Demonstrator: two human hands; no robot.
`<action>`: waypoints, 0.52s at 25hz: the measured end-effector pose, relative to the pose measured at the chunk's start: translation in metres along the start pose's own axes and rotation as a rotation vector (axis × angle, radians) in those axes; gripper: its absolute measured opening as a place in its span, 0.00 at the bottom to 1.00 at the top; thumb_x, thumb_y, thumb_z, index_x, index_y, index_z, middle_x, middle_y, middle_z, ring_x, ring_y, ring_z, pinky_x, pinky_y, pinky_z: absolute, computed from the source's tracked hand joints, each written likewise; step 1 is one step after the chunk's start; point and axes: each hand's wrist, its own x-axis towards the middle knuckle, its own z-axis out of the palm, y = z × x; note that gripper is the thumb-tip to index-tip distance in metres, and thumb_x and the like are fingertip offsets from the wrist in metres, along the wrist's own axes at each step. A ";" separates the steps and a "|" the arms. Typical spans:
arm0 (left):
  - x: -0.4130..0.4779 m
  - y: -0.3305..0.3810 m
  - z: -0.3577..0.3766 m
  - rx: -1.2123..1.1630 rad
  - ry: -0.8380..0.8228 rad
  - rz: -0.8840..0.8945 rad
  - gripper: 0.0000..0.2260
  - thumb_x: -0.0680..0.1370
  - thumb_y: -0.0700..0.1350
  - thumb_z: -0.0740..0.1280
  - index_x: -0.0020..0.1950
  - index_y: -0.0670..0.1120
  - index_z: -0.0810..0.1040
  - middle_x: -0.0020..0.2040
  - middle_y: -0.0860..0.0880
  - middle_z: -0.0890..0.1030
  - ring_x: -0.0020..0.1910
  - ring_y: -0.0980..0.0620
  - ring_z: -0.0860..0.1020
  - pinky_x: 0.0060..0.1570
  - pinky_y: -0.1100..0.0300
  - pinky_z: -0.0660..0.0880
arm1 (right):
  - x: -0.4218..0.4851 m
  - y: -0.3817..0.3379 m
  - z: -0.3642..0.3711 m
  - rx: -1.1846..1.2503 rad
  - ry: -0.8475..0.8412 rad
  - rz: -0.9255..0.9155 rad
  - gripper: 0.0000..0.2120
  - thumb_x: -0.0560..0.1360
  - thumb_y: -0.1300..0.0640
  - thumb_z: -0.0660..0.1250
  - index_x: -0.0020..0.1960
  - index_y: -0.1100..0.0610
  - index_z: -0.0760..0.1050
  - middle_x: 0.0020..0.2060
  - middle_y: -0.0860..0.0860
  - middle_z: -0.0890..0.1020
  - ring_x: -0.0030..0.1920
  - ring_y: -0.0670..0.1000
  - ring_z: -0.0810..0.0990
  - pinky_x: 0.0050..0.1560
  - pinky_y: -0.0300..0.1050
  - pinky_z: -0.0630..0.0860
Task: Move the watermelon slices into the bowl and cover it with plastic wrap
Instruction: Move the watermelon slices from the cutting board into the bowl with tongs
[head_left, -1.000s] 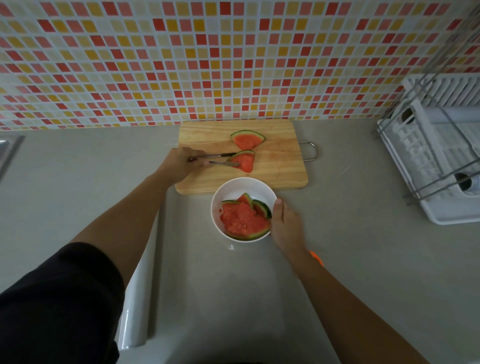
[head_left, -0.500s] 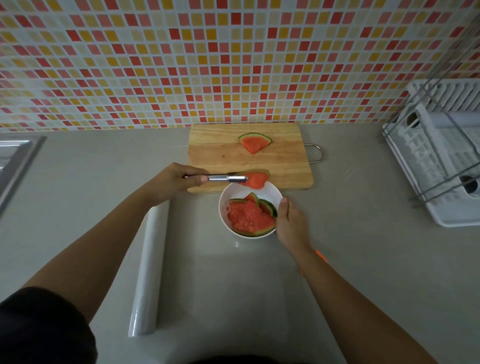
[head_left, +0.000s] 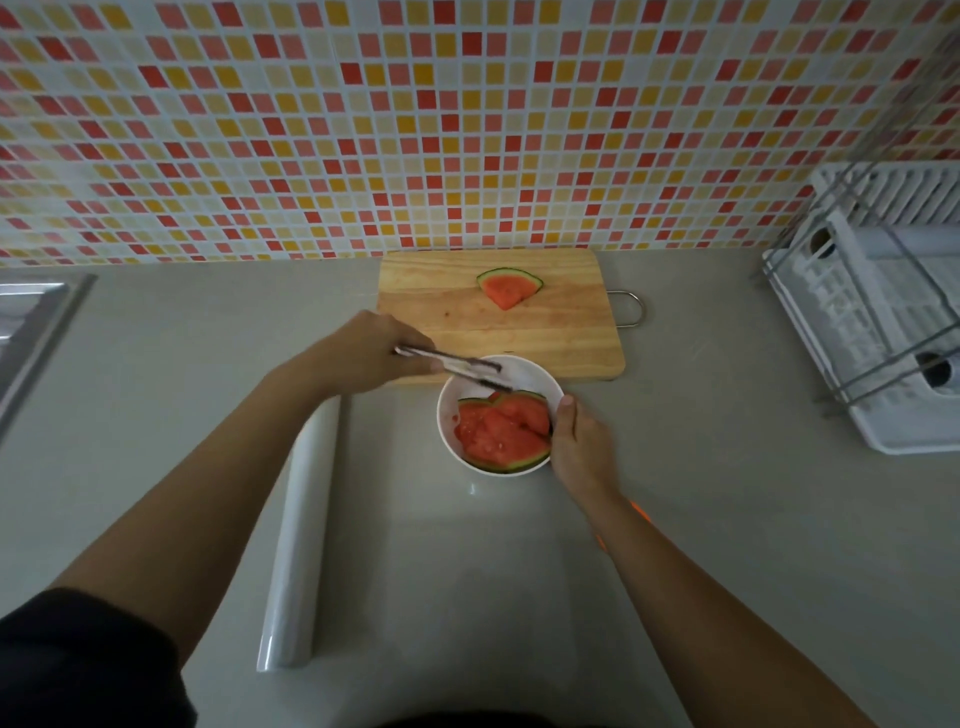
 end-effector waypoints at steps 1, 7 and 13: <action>0.004 -0.007 -0.006 -0.005 0.055 -0.046 0.12 0.76 0.53 0.67 0.55 0.50 0.83 0.48 0.52 0.83 0.40 0.61 0.74 0.38 0.76 0.65 | -0.001 0.000 0.000 0.002 0.002 -0.004 0.16 0.80 0.52 0.49 0.38 0.54 0.69 0.32 0.50 0.72 0.35 0.52 0.69 0.37 0.43 0.60; 0.058 -0.033 0.027 -0.236 0.248 -0.460 0.19 0.77 0.56 0.65 0.60 0.45 0.81 0.54 0.44 0.82 0.54 0.45 0.78 0.48 0.61 0.67 | 0.002 0.004 0.002 0.010 -0.003 -0.012 0.17 0.80 0.54 0.50 0.42 0.60 0.73 0.37 0.58 0.79 0.37 0.55 0.73 0.38 0.44 0.62; 0.110 -0.044 0.032 -0.413 0.263 -0.536 0.20 0.76 0.58 0.66 0.60 0.46 0.80 0.59 0.44 0.79 0.59 0.43 0.76 0.54 0.57 0.71 | 0.002 0.007 0.003 -0.004 0.003 -0.036 0.16 0.80 0.54 0.50 0.38 0.55 0.70 0.33 0.54 0.77 0.35 0.52 0.71 0.37 0.43 0.61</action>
